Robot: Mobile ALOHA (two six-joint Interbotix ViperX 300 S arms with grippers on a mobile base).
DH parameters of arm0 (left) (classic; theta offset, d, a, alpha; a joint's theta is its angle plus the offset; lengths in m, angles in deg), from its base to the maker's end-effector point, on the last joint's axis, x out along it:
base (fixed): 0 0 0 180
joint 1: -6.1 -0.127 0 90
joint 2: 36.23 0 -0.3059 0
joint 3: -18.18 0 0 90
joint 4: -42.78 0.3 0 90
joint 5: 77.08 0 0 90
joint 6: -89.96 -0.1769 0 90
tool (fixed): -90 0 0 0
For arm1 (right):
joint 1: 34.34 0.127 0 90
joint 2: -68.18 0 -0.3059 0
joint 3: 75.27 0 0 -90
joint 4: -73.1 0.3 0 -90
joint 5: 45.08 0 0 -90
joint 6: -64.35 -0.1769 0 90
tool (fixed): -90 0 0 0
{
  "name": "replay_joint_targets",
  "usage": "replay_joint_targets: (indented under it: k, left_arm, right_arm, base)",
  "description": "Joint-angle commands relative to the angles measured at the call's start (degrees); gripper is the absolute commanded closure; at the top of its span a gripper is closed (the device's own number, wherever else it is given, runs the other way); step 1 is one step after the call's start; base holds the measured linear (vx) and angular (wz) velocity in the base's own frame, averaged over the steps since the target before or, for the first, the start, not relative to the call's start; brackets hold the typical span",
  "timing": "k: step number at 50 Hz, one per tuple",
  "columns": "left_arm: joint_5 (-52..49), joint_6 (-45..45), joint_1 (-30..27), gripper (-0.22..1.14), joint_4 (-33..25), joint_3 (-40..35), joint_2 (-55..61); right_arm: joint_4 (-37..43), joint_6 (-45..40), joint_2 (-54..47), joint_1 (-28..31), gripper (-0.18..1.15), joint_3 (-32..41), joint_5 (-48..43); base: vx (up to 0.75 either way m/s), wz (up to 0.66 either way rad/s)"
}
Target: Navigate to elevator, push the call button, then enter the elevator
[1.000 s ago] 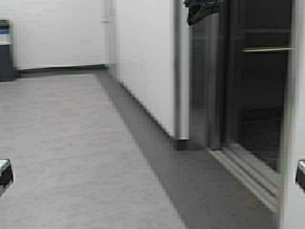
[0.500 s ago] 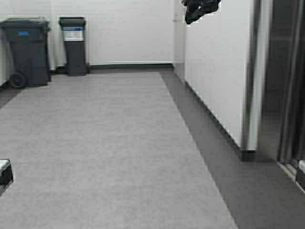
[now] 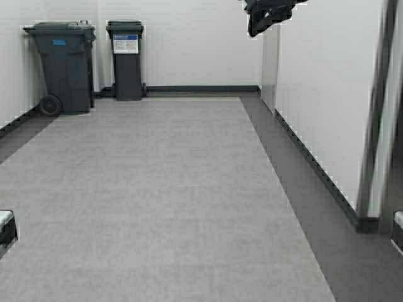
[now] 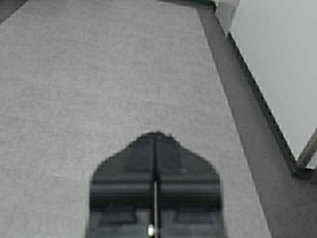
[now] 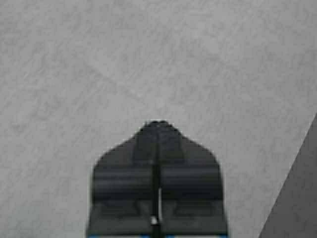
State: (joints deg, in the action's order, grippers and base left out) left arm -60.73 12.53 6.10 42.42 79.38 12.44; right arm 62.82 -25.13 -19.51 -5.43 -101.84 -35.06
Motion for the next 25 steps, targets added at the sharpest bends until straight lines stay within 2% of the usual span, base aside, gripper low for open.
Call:
replay_joint_targets:
  k: [1,25]
  left_arm:
    - [0.44,0.18,0.09,0.89,0.00,-1.05,0.62]
    - [0.44,-0.44,0.09,0.89,0.00,-1.14,0.97]
  right_arm:
    - [-0.09,-0.09,1.23,0.18,0.91,0.97,-0.62]
    - [-0.09,-0.35,1.41,0.26,0.91,1.14,-0.62]
  base:
    - [0.45,0.04]
    - [0.46,0.09]
